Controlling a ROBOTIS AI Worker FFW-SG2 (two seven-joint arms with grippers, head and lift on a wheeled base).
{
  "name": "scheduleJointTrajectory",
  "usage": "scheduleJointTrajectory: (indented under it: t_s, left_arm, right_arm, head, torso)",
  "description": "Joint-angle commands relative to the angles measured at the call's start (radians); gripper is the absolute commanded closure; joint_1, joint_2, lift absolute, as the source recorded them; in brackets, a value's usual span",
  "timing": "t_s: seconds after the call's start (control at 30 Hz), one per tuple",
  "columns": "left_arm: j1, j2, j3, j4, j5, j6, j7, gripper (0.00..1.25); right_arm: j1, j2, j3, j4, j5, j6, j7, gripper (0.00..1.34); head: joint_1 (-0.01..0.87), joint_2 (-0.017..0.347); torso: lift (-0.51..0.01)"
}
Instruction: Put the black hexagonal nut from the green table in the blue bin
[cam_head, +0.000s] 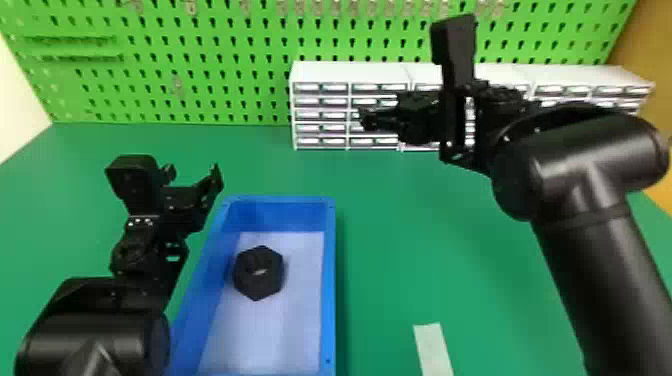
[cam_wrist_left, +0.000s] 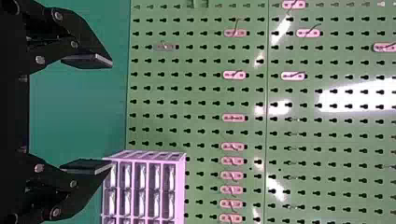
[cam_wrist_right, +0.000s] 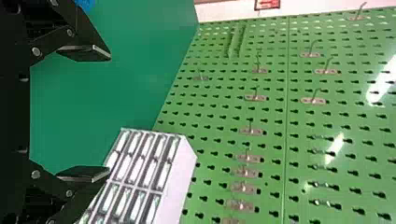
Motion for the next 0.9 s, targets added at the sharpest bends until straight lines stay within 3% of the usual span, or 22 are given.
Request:
scheduleJointTrajectory:
  t_s: [0.0,0.33,0.87]
  left_arm:
    - [0.0,0.0,0.002,-0.002,0.0,0.0,0.0,0.49]
    - [0.0,0.0,0.002,-0.002,0.0,0.0,0.0,0.49]
    - [0.003,0.0,0.003,-0.003,0.0,0.0,0.0,0.49]
  right_arm:
    - [0.037,-0.001,-0.035,0.006,-0.003,-0.071,-0.017,0.41]
    - [0.097,-0.01,-0.066,0.046,-0.03,-0.214,-0.087,0.41]
    - [0.19,0.008,-0.121,0.092,-0.035,-0.381,-0.205,0.41]
  head:
    - [0.686,0.051]
    - [0.686,0.051]
    - [0.686,0.051]
  torso:
    - [-0.096]
    - [-0.096]
    - [-0.096]
